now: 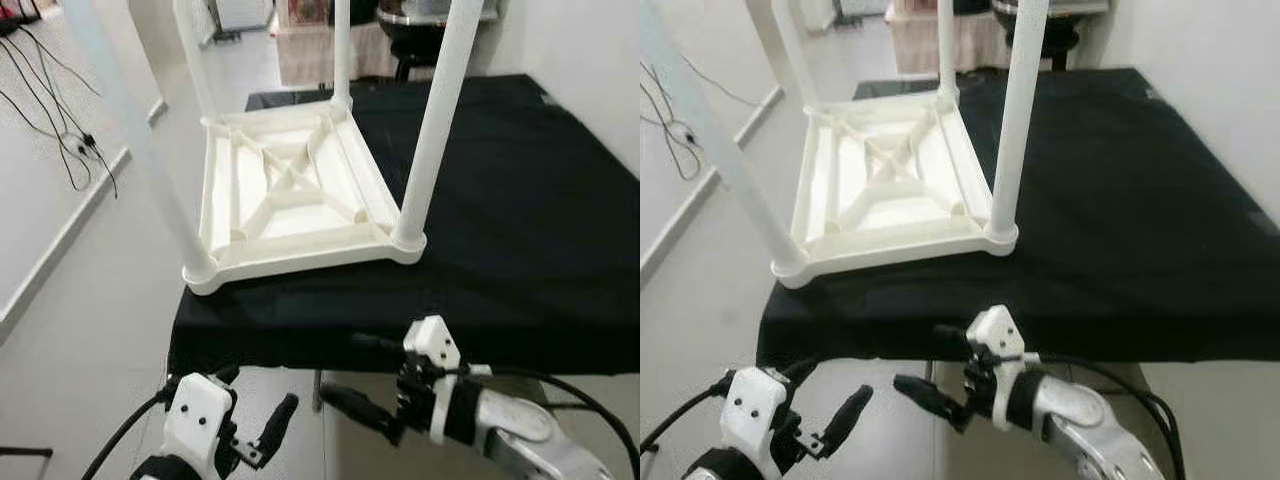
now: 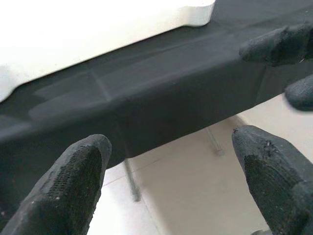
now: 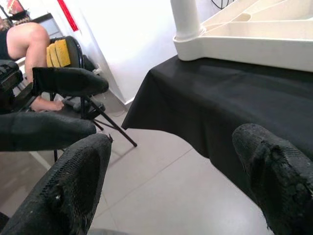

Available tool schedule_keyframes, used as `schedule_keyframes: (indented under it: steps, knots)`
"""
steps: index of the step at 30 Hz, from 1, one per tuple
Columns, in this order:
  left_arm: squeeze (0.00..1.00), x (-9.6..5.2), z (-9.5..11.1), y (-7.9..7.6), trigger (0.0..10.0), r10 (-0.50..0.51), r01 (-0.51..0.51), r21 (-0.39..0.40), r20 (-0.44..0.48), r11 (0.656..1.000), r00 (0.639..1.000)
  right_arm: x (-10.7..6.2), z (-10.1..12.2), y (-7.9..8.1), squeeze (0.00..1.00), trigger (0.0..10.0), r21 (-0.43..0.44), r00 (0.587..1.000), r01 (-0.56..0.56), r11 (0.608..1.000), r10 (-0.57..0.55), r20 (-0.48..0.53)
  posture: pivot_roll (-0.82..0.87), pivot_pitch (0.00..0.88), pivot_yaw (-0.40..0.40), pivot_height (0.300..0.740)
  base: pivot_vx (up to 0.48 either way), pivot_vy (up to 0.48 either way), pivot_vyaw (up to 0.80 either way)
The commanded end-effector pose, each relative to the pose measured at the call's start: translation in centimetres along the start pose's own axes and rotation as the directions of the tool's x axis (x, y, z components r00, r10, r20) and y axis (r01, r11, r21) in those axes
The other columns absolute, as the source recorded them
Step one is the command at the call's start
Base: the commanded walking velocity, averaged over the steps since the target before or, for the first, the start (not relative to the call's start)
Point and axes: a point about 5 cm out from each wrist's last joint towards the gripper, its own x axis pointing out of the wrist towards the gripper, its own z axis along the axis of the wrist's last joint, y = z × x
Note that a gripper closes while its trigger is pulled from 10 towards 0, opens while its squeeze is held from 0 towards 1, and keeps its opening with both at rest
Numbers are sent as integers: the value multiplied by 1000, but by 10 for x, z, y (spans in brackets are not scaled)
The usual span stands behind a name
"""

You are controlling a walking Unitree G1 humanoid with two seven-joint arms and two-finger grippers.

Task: Building children table

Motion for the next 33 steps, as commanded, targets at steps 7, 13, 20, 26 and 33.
schedule_keyframes:
  steps: [7,13,20,26,33]
  knots:
    - [0,-1,-3,-3,10000,-15,15,-37,-12,999,1000,-2,-1,0,0,10000,-36,1000,9,999,-9,-11,-29,82,32,740,112,0,453]
    - [0,-2,-3,-4,10000,-33,33,-39,-11,999,999,-2,-3,-4,0,10000,-69,998,57,996,-59,-24,-29,85,29,740,267,0,133]
    - [0,2,-1,-2,10000,-30,30,-33,-4,999,1000,-3,-5,-3,0,10000,-69,999,37,997,-39,-32,-30,90,27,740,188,0,0]
    - [0,7,8,6,10000,48,-48,3,34,999,998,-3,-4,-4,0,10000,-73,999,24,997,-26,-24,-29,95,31,740,0,0,0]
    - [0,5,9,18,10000,198,-200,48,38,979,979,-2,-3,-4,0,10000,-86,1000,5,996,-7,-23,-22,103,33,740,0,0,0]
